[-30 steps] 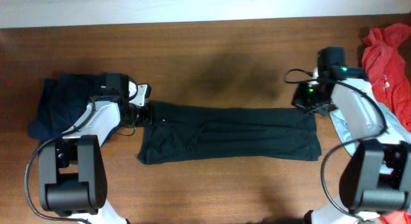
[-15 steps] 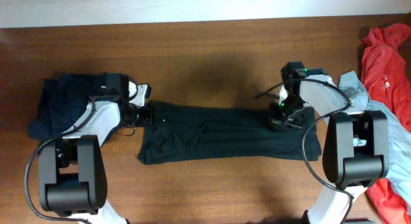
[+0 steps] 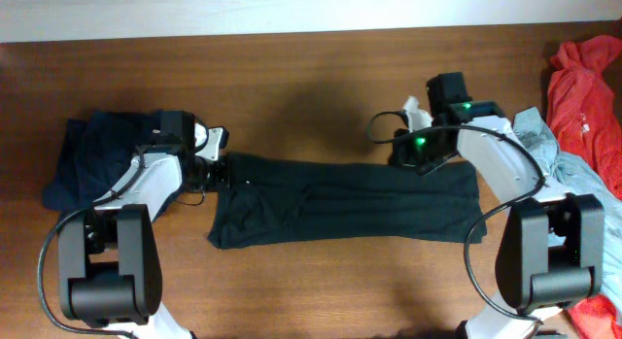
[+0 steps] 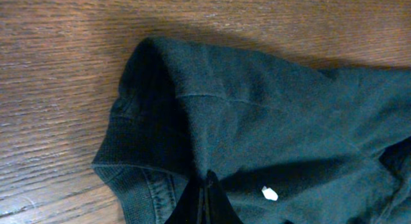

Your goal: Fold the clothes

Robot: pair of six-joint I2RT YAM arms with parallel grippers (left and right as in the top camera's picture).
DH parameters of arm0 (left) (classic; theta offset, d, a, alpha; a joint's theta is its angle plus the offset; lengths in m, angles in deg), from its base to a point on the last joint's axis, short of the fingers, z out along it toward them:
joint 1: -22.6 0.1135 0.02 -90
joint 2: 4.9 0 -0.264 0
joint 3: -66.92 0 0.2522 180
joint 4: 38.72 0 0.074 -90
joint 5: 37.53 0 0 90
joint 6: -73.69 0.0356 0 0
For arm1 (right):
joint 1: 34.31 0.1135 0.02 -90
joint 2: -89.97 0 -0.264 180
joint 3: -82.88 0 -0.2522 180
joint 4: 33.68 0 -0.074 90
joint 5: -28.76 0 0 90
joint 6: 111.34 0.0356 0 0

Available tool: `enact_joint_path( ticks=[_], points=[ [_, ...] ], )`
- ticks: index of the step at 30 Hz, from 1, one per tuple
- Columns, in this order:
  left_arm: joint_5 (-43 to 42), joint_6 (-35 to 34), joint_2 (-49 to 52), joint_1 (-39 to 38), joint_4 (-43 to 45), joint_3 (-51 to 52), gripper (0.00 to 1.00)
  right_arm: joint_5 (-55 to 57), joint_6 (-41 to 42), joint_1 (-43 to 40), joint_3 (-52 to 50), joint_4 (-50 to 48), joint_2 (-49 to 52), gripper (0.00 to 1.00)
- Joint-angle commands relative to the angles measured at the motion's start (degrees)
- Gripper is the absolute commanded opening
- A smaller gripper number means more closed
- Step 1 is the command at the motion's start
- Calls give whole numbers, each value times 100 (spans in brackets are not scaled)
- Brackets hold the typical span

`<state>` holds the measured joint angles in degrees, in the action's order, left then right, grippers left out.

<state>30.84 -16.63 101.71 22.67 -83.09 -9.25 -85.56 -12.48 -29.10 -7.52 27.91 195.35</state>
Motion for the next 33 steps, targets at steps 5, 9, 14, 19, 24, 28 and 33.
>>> enact_joint_path(
  ticks=[5, 9, 14, 19, 24, 28, 33],
  points=[
    [-2, -55, -164, 20, -7, -63, 0, 221, 120, 831, -4, -525, 549, 5],
    [-2, -55, -164, 20, -9, -63, 1, 577, 258, 1058, -4, -444, 804, 4],
    [-2, -55, -164, 20, -9, -63, 1, 546, 258, 1145, -4, -184, 909, 4],
    [-2, -55, -164, 20, -13, -63, 1, 592, 184, 1172, -4, 619, 909, 4],
    [-2, -52, -164, 20, -116, -63, 1, 1054, 160, 1154, -2, 1204, 785, 4],
    [-4, -55, -164, 20, -157, -66, 10, 1091, 2, 1154, 11, 1174, 315, 4],
    [-317, -50, -269, 20, -400, -173, 20, 1362, -114, 1126, 15, 1134, -649, 4]
  ],
)
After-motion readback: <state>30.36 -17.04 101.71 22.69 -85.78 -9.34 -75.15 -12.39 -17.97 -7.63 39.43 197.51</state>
